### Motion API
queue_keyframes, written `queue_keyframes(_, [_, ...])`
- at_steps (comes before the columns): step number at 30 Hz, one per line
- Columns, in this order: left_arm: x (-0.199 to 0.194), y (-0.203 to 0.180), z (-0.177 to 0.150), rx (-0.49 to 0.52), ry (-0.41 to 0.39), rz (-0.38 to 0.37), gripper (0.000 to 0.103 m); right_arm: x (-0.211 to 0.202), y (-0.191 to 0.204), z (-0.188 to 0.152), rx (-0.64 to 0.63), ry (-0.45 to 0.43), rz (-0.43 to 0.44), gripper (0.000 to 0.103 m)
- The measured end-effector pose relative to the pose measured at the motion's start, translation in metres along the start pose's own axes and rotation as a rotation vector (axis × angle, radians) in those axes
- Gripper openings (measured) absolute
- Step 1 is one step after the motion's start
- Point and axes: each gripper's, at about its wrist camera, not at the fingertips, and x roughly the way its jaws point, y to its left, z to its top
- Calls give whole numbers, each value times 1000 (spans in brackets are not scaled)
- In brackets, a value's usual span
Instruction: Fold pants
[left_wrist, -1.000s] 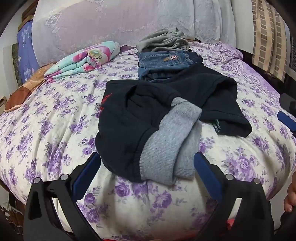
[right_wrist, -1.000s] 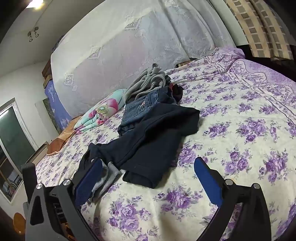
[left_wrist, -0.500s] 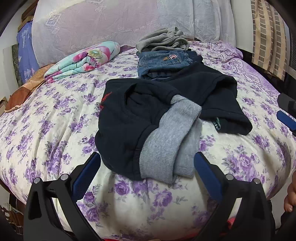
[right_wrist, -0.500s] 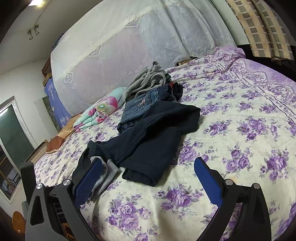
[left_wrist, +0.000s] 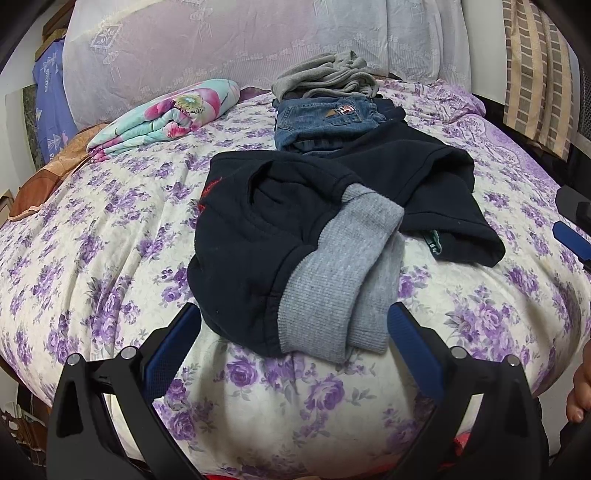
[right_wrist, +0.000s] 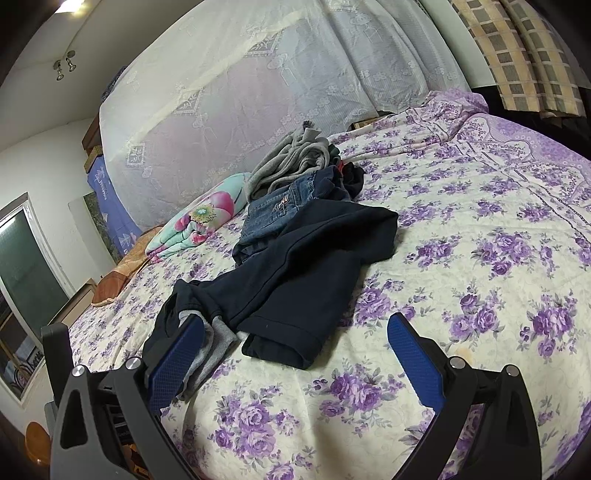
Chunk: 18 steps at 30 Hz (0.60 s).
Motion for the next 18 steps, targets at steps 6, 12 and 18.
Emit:
queue_keyframes(6, [1,0,-3,-3,4,-2,99,0,0,0,1,1,-1,100])
queue_keyframes(12, [2,0,-5,-4,6,-2,99,0,0,1,1,1,0,100])
queue_keyframes(18, [3,-1,-5,-4,8,-3,99,0,0,1,2,1,0,100])
